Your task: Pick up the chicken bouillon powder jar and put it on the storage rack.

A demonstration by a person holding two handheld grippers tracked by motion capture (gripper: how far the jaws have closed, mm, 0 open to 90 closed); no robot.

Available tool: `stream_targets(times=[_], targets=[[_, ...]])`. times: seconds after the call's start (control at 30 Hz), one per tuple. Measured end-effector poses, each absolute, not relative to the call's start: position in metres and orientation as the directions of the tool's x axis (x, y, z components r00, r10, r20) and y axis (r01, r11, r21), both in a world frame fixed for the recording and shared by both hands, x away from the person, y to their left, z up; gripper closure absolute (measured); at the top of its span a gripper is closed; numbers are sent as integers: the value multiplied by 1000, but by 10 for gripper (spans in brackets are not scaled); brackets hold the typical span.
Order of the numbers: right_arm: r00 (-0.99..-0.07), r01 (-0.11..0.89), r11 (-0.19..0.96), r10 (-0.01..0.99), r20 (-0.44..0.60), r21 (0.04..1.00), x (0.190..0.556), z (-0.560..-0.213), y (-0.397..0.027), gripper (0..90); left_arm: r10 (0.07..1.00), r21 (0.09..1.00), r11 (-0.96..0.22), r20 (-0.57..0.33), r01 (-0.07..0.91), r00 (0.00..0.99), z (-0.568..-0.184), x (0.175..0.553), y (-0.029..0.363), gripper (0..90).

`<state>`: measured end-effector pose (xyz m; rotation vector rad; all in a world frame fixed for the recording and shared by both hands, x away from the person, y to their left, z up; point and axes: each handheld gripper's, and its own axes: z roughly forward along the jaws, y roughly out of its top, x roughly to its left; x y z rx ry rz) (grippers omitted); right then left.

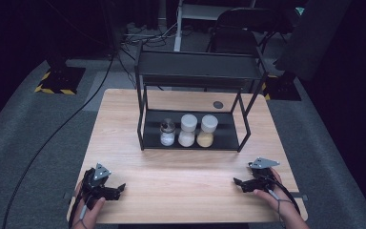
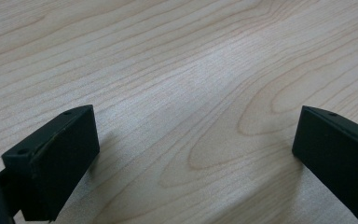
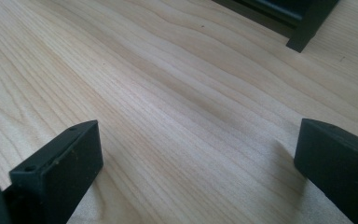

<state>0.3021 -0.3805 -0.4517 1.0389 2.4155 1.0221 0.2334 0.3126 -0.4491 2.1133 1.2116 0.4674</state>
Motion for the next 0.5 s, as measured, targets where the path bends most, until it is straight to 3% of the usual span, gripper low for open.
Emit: stream_targets(times=[0.5], targets=[[-692,499,484,722,-7,719,304,-452,-381,2,860,688,-363,-13,629,510,-449,233,313,4]])
